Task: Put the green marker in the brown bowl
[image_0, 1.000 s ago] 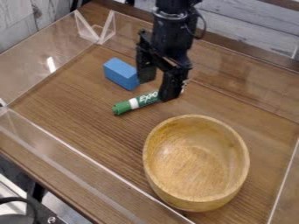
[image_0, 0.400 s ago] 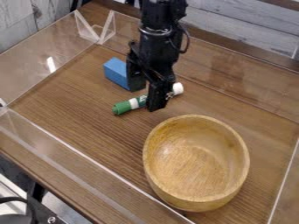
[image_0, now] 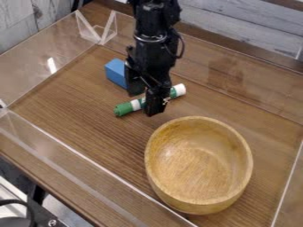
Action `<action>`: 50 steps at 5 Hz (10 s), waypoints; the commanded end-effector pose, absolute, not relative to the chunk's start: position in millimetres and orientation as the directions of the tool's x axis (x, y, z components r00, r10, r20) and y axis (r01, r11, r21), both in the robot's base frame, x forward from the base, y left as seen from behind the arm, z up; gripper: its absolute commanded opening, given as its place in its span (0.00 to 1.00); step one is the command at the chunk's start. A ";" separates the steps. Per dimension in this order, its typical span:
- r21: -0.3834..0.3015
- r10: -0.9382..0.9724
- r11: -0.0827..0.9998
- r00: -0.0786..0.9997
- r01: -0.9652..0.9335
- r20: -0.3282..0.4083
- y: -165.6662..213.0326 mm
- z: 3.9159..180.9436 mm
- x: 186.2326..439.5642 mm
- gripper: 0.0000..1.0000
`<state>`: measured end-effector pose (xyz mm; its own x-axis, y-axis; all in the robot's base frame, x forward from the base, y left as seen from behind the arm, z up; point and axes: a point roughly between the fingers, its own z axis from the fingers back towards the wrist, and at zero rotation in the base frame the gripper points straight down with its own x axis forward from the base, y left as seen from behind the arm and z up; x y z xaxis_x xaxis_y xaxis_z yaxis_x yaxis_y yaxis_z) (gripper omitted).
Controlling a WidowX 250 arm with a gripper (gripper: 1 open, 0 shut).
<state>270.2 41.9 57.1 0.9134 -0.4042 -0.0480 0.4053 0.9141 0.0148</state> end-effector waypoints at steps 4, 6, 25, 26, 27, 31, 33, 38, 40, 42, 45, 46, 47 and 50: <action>0.034 -0.419 0.908 0.905 0.418 0.077 42.8 64.9 275.3 1.00; 0.031 -0.417 0.909 0.901 0.416 0.119 39.6 72.4 274.1 1.00; 0.045 -0.412 0.911 0.899 0.410 0.146 63.6 48.4 289.5 0.00; 0.052 -0.407 0.913 0.902 0.404 0.144 67.3 53.4 290.0 0.00; 0.060 -0.405 0.914 0.903 0.401 0.144 69.8 58.2 290.4 0.00; 0.059 -0.401 0.916 0.902 0.396 0.161 70.7 53.5 293.8 1.00; 0.047 -0.412 0.911 0.896 0.410 0.169 70.0 39.9 296.4 1.00; 0.043 -0.415 0.909 0.898 0.414 0.148 66.6 41.1 296.9 0.00; 0.044 -0.405 0.914 0.907 0.402 0.118 64.6 52.2 294.5 0.00; 0.050 -0.387 0.922 0.918 0.384 0.084 60.6 69.7 292.4 0.00; 0.055 -0.360 0.933 0.927 0.357 0.101 20.7 94.0 275.9 0.00; 0.056 -0.356 0.934 0.928 0.352 0.110 10.0 98.7 269.9 0.00; 0.057 -0.348 0.937 0.930 0.344 0.118 -0.1 103.2 264.1 0.00; 0.066 -0.347 0.938 0.928 0.341 0.137 -16.9 111.2 254.2 0.00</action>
